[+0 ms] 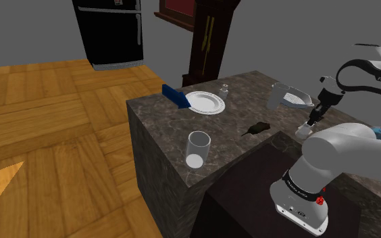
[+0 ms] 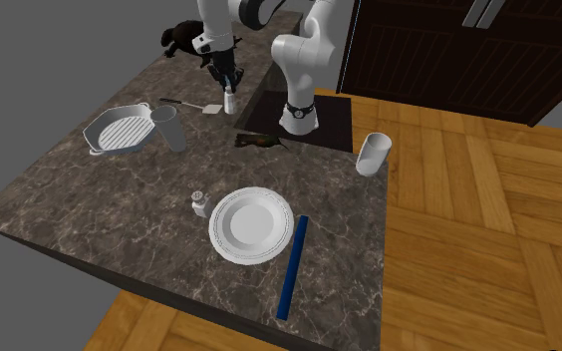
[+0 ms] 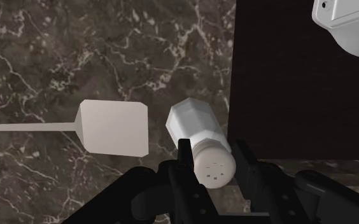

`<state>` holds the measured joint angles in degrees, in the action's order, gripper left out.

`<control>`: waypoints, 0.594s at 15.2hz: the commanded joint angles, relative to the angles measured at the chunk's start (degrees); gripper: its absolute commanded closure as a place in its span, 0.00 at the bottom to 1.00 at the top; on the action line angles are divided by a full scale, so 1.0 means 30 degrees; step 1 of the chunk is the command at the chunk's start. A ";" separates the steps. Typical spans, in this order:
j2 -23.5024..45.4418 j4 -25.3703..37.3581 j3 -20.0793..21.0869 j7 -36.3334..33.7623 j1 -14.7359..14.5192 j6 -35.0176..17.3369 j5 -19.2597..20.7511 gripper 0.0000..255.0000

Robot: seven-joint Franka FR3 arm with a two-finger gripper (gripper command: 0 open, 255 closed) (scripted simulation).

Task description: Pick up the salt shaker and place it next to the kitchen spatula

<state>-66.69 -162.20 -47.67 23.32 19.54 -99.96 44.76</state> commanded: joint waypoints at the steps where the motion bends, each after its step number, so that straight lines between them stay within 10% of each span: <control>1: 0.0002 -0.0004 -0.0009 0.0001 0.0002 -0.0009 0.0009 1.00; 3: 0.0002 -0.0004 -0.0009 0.0001 0.0002 -0.0009 0.0009 1.00; 4: 0.0002 -0.0003 -0.0009 0.0001 0.0002 -0.0009 0.0009 0.00; 9: 0.0002 -0.0004 -0.0009 0.0001 0.0002 -0.0009 0.0009 0.00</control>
<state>-66.69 -162.21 -47.70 23.32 19.54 -99.99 44.79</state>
